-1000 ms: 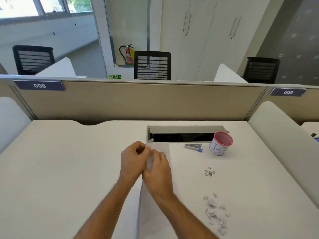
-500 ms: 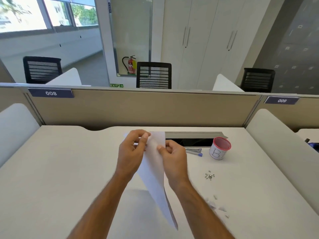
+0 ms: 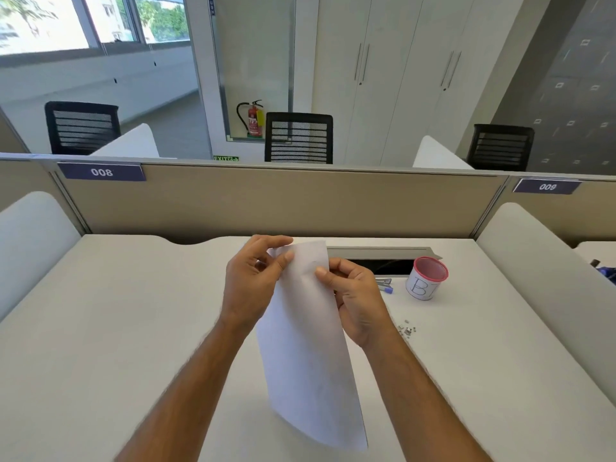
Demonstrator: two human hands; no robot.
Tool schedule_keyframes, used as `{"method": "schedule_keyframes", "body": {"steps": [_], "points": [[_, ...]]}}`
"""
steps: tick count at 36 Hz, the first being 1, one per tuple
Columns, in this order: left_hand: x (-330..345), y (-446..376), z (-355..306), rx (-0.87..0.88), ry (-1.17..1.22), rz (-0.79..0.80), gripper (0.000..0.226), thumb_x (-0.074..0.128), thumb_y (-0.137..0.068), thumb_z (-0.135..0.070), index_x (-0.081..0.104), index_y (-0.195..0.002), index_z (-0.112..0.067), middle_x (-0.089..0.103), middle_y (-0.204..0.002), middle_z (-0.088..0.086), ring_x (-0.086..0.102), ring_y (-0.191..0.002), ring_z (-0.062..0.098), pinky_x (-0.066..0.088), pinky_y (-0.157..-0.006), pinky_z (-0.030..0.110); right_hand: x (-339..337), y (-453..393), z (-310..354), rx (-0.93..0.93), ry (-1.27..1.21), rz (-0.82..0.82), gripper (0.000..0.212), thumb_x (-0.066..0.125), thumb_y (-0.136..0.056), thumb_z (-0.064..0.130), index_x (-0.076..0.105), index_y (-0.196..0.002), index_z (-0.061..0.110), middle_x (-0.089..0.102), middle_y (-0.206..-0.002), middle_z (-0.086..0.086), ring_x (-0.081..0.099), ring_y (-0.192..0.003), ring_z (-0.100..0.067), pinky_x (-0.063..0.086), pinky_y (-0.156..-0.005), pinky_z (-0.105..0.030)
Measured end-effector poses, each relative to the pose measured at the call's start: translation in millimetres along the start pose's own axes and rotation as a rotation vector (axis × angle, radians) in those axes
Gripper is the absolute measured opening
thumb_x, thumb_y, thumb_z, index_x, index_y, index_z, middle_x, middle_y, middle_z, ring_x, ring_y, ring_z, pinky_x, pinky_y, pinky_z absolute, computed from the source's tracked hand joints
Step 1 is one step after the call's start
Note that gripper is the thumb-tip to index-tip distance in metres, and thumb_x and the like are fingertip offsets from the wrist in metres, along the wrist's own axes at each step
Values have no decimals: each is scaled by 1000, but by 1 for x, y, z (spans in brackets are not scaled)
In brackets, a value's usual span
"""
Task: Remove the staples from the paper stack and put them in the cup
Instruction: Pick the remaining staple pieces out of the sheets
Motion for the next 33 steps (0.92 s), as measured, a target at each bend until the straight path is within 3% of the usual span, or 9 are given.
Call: {"method": "schedule_keyframes", "body": {"steps": [13,22,25,28,33], "points": [[11,2,19,-90,-16,10,13,70,-98,-13,77,-105,-21,67,-93,-15,56,-72,6,50,-74,24,-11,-7,-26,66,-29,-43,13,65,-93,2,75,-101,1,77,-100,-16,72,-85,-25,60,-79,-37],[27,17,16,-1,-125,41,34,71,-98,-16,65,-130,-19,63,-126,-9,63,-93,5,51,-74,10,-21,-14,-20,56,-8,-84,16,64,-97,10,73,-102,-1,74,-98,-18,70,-85,-28,59,-78,-40],[33,20,15,25,-130,42,37,70,-99,-16,61,-135,-21,60,-137,-8,64,-100,4,52,-77,10,-23,-16,-17,35,19,-100,17,64,-97,12,74,-102,-1,74,-101,-21,70,-90,-31,58,-88,-48],[39,26,14,46,-120,60,44,70,-99,-16,59,-141,-21,54,-148,-8,63,-113,9,56,-85,17,-21,-14,-11,-5,24,-110,20,64,-97,11,72,-105,-6,72,-108,-27,69,-93,-33,54,-96,-54],[50,37,20,-22,-121,83,54,67,-100,-20,50,-152,-22,57,-146,-13,59,-129,9,54,-105,34,-10,-7,2,-94,80,-114,18,61,-98,7,76,-101,-3,74,-104,-27,71,-98,-45,59,-88,-49]]}}
Point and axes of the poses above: each hand's wrist, its own y-axis away from the middle knuckle, its own x-axis out of the palm, z = x × y, the point moved 8 cm from there along -y, towards the middle knuckle
